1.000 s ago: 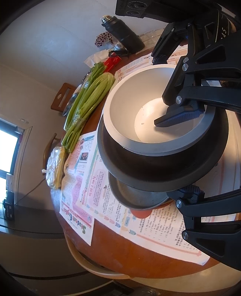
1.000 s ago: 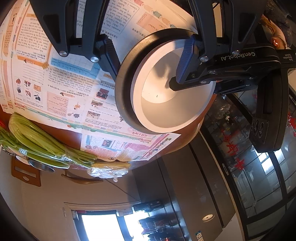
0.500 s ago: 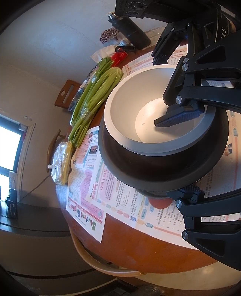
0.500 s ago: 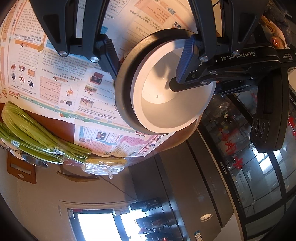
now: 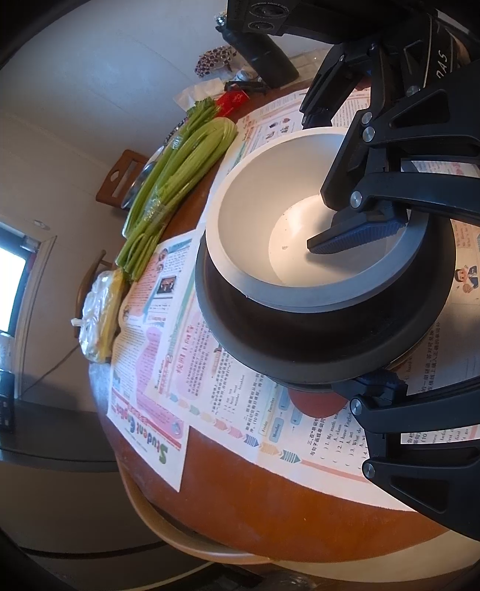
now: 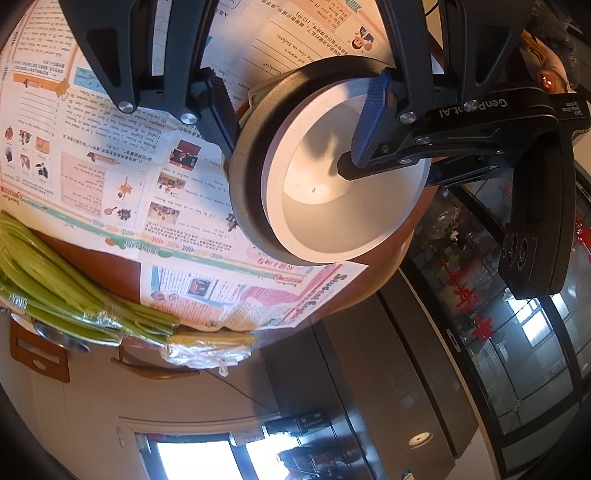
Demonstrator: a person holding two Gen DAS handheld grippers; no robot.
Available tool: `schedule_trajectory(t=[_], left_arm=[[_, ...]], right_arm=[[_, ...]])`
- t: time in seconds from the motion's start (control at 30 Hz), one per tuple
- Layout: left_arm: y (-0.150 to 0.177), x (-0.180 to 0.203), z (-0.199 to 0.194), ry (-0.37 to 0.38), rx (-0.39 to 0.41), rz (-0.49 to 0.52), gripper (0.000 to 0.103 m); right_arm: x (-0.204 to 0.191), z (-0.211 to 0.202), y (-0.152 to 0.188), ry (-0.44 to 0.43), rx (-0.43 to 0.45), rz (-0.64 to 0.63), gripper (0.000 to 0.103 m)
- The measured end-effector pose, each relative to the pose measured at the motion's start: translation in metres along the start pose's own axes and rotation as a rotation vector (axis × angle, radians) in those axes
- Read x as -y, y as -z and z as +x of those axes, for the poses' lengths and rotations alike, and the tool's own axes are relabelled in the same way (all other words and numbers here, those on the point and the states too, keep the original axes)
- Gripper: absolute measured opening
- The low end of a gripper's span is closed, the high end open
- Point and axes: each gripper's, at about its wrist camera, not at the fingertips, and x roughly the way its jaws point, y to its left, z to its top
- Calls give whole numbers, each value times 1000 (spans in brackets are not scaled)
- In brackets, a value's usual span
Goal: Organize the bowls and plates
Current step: 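Move the held nested bowls over the metal tray on the plates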
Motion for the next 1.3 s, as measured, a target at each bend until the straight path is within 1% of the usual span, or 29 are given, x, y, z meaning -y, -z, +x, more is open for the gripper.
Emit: schedule_trajectory(t=[0.3,0.7,0.9,1.1,1.2,1.3], left_arm=[[1,-6,10,-9,-15,-2,56],[3,-6,12,-28,1,11,55],[4,-4,12,-42,7,23,53],[4,-6,12,-38,5,20,54],[5,-7,10,-36,8,21,54],[5,-8,8,-33,12,19,55]], right_arm=[[1,11,2,0,-24,14,60],[3,15,5,-4,-32,27,60],[1,13,7,20,-20,16,60],[-1,11,8,44,-13,2,60],[-2,11,8,76,-13,-11,60],[-2,11,9,76,-12,-11,60]])
